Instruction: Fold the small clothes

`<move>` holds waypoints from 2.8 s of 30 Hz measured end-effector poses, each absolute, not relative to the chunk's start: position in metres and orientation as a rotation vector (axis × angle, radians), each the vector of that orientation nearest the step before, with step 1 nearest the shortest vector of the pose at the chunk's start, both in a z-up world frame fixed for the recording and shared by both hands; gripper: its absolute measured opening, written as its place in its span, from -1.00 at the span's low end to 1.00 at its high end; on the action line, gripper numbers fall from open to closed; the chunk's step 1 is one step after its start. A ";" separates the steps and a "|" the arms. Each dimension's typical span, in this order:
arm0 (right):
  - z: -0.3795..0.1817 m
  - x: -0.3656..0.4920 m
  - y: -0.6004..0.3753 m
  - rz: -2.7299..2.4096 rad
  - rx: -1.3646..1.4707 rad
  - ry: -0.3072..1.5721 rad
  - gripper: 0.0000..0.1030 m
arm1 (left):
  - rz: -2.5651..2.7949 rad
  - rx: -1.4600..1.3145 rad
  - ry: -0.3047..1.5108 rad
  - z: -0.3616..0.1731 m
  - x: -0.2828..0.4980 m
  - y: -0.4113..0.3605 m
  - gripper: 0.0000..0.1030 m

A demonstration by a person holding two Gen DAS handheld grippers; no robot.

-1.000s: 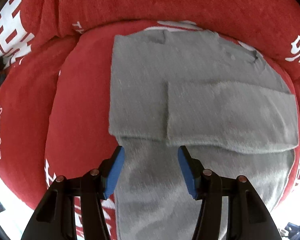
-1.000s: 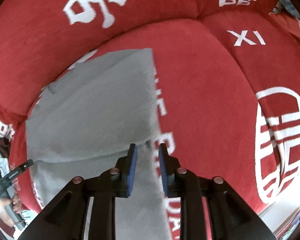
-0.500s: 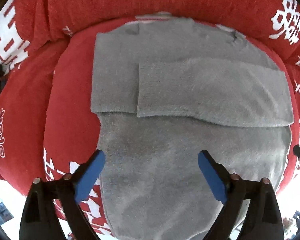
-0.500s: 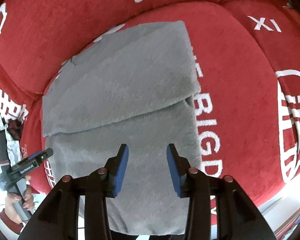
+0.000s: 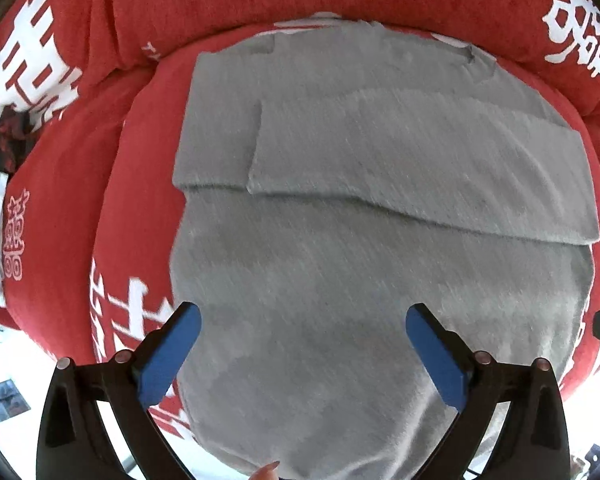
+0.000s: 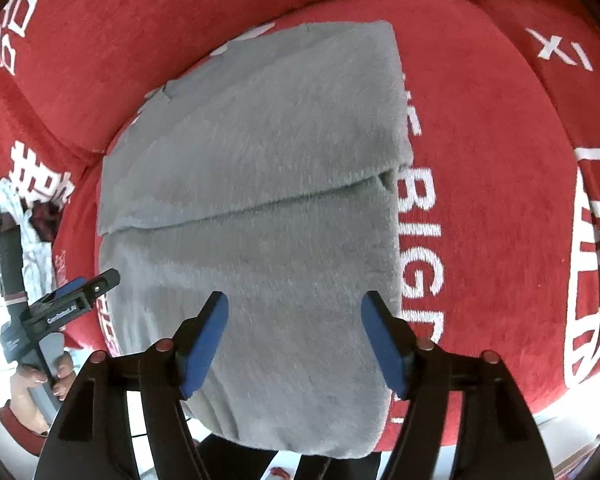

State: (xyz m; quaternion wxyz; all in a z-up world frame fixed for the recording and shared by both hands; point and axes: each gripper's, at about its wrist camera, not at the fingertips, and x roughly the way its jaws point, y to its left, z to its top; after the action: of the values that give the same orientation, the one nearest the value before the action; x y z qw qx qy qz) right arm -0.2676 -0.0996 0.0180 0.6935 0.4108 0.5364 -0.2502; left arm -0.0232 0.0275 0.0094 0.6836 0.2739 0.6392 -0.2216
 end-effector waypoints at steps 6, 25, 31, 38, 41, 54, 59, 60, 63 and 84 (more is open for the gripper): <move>0.006 -0.279 -0.096 -0.520 0.936 1.241 0.40 | -0.436 0.532 1.507 0.005 -0.039 0.052 1.00; -0.031 -0.335 -0.009 -0.437 1.047 1.264 0.41 | -0.463 0.452 1.636 -0.015 -0.073 0.184 1.00; -0.068 -0.370 0.025 -0.456 1.066 1.353 0.41 | -0.509 0.404 1.715 -0.038 -0.100 0.212 1.00; -0.120 -0.390 0.037 -0.475 1.095 1.370 0.40 | -0.584 0.314 1.795 -0.066 -0.122 0.232 0.94; -0.132 -0.389 0.040 -0.453 1.104 1.354 0.40 | -0.607 0.302 1.797 -0.068 -0.117 0.235 0.48; -0.050 -0.381 0.033 -0.277 1.252 1.088 -0.91 | -0.787 0.206 1.704 0.016 -0.102 0.235 -0.81; -0.010 -0.356 0.000 -0.263 1.285 0.914 -0.91 | -0.812 0.079 1.603 0.046 -0.066 0.210 -0.81; -0.006 -0.352 -0.011 -0.267 1.294 0.885 -0.91 | -0.808 0.069 1.580 0.046 -0.056 0.202 -0.81; -0.004 -0.329 -0.033 -0.292 1.297 0.832 -0.91 | -0.784 0.102 1.534 0.041 -0.033 0.184 -0.81; 0.005 -0.287 -0.116 -0.534 1.046 1.039 0.09 | -0.784 0.553 1.378 0.015 -0.001 0.097 0.54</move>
State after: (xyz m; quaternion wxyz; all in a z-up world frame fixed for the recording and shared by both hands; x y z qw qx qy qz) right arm -0.2875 -0.1158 0.0050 0.7080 0.4712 0.4678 -0.2406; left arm -0.0013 0.0965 0.0149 0.6678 0.2450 0.6109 -0.3477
